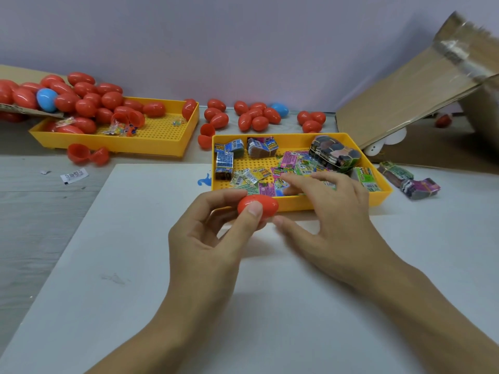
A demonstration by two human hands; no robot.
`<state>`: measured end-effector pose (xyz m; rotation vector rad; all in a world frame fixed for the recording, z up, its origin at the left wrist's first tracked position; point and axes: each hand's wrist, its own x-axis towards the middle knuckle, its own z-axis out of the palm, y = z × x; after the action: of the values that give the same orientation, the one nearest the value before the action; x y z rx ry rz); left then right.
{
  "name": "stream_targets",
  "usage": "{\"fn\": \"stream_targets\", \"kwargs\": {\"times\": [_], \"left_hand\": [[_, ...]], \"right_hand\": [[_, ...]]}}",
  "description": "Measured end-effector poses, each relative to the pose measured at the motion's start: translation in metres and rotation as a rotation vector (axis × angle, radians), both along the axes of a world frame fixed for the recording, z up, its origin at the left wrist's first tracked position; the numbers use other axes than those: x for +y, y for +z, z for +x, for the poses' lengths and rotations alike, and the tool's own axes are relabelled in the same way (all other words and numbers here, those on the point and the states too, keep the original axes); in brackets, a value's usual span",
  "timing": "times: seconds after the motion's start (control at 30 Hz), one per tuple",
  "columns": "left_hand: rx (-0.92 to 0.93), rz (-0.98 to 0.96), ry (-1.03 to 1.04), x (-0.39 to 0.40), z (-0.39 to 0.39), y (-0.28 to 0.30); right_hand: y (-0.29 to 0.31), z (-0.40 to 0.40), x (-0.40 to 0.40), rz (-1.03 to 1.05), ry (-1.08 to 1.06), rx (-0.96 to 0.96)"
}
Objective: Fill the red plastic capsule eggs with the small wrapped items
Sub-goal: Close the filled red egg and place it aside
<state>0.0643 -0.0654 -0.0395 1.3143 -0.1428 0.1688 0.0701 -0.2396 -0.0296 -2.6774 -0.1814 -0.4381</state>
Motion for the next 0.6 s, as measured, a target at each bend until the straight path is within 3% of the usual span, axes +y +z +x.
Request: {"fn": "stream_targets", "kwargs": {"times": [0.1, 0.27, 0.6], "left_hand": [[0.006, -0.005, 0.002, 0.0, 0.001, 0.001], [0.016, 0.013, -0.01, 0.0, 0.002, 0.0], [0.03, -0.011, -0.048, 0.0, -0.001, 0.002]], "right_hand": [[-0.001, 0.001, -0.003, 0.246, -0.025, -0.102], [0.001, 0.004, -0.006, 0.435, -0.007, -0.092], [0.002, 0.006, -0.013, 0.474, 0.031, -0.095]]}}
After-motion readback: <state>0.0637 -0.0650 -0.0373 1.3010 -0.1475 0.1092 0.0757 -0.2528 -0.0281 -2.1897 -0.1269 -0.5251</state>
